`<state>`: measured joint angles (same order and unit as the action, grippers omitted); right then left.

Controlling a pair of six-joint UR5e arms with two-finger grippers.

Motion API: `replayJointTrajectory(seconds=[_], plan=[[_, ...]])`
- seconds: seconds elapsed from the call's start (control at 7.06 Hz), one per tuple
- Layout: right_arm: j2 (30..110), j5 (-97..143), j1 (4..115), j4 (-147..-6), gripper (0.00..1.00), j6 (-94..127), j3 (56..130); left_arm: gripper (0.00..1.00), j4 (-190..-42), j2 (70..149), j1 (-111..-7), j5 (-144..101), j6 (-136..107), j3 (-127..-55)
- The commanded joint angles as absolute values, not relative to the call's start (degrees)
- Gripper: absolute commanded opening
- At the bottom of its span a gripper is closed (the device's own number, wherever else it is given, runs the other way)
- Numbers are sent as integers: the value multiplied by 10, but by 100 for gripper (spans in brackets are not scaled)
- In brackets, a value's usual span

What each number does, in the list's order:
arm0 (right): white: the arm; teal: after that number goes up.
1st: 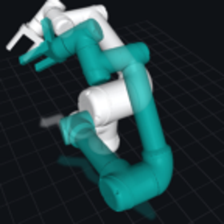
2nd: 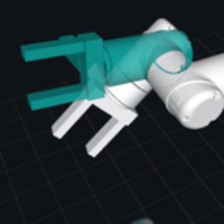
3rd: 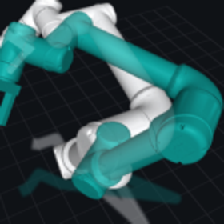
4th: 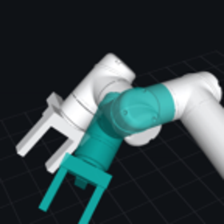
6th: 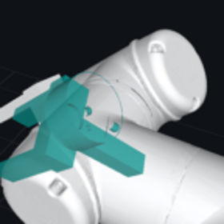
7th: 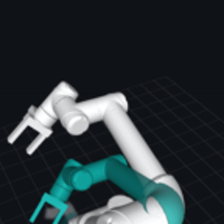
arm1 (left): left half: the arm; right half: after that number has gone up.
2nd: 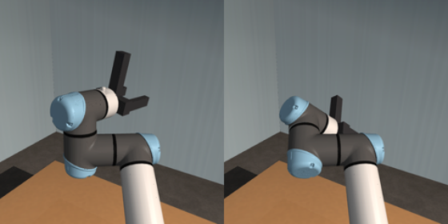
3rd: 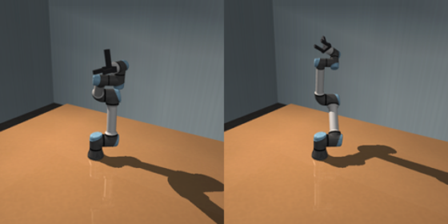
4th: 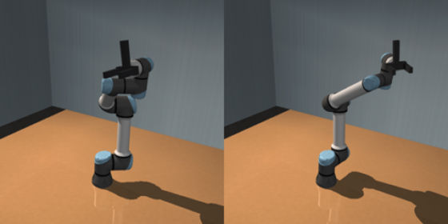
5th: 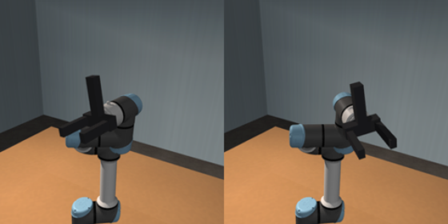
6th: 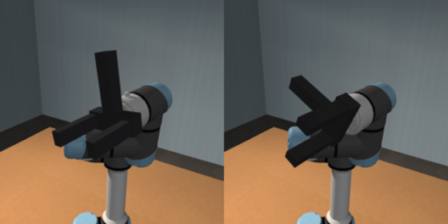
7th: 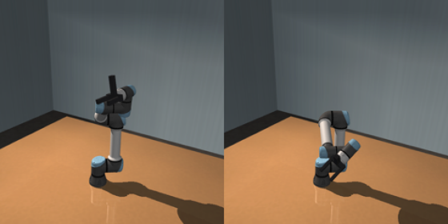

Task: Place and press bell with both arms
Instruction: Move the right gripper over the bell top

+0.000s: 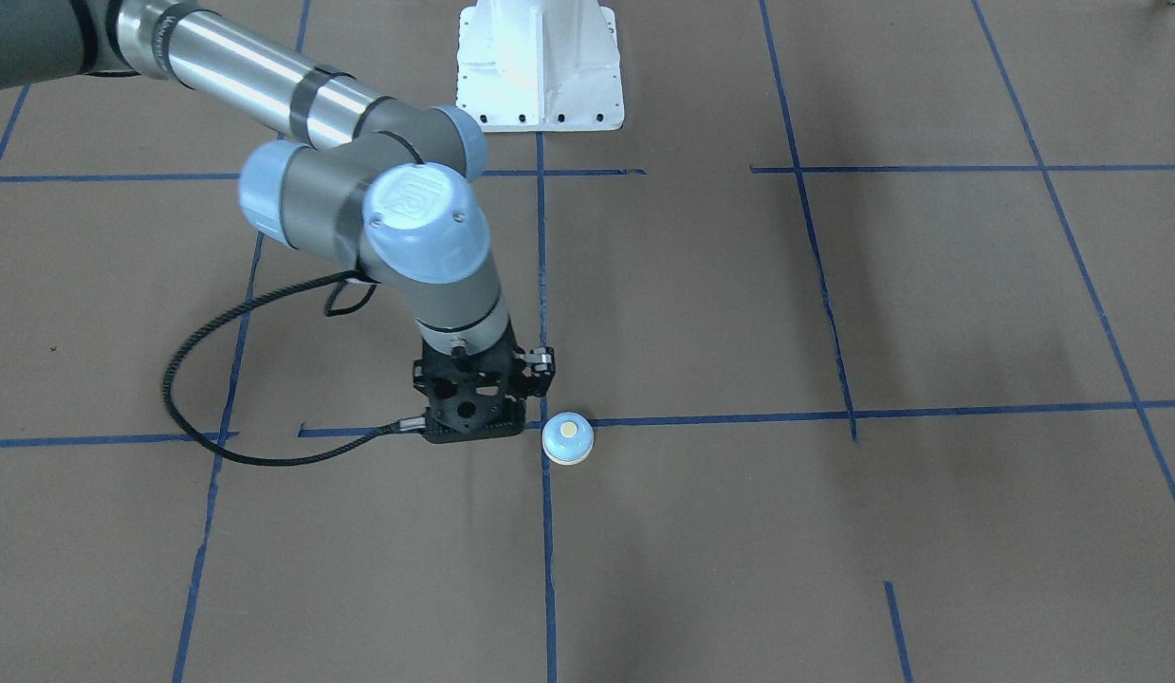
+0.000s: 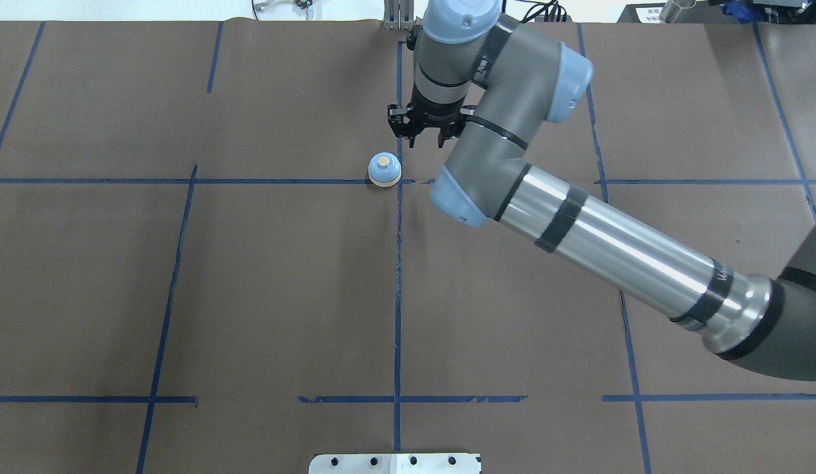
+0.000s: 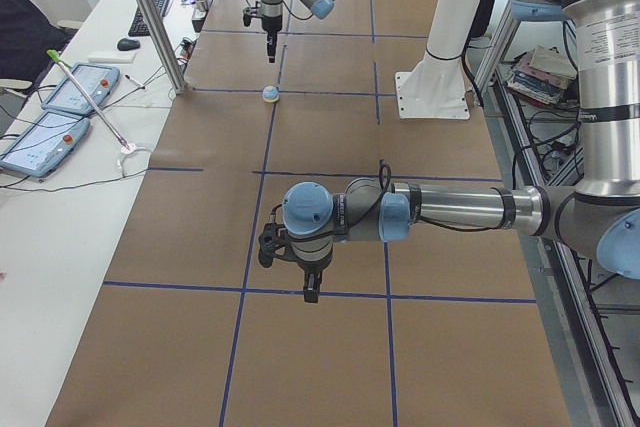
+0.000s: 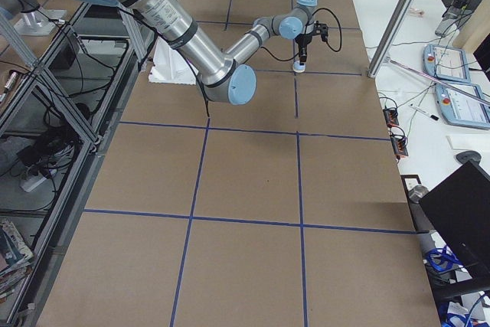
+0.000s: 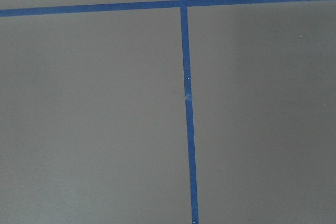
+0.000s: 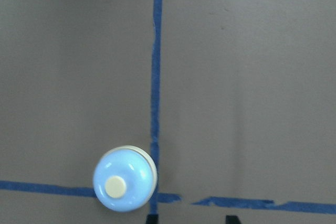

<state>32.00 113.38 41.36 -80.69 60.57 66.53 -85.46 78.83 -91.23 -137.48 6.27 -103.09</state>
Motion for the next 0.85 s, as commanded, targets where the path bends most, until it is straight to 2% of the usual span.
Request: replayJointTrajectory(seconds=[0.0, 0.71], plan=[[260, 1099, 389, -776, 0, 635, 572, 100, -855, 788, -911, -1375, 55, -1031], [242, 1068, 368, -731, 0, 653, 516, 100, -855, 788, -911, -1375, 54, -1031]])
